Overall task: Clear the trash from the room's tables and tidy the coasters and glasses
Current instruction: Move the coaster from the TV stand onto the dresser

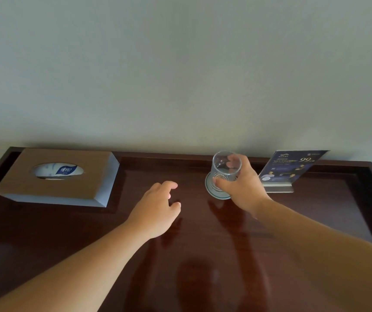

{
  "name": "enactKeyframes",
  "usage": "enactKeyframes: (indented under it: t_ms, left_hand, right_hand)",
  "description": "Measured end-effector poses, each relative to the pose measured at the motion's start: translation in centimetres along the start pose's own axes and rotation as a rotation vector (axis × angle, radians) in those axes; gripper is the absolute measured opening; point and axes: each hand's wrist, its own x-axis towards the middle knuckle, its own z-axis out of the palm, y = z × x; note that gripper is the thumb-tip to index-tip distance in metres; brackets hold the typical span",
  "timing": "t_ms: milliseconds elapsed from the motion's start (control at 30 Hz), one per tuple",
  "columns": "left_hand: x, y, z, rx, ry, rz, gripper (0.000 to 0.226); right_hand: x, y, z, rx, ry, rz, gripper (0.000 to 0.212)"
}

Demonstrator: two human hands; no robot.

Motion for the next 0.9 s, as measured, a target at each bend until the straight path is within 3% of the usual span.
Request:
enactKeyframes:
  t_ms: [333,567,700,900]
  left_hand:
    - [-0.1,0.9,0.0,0.006,-0.005,0.008,0.045]
    - [-1.9,2.8,-1.2,0.008,0.015,0.100,0.045]
    - [-3.8,4.4,-2.0,0.011,0.008,0.179,0.044]
    - [-8.3,6.8,-3.4,0.001,-0.036,0.392,0.043]
  right_hand:
    - [-0.5,0.2,-0.3,-0.010,-0.023,0.013,0.081]
    - [-4.5,-0.3,-2.2,-0.023,0.060,0.083,0.090]
    - [-8.9,-1.3,-3.3,-0.056,0.128,0.082,0.083]
    - [-18.1,-4.3,-4.8,-0.153,0.295,0.047,0.055]
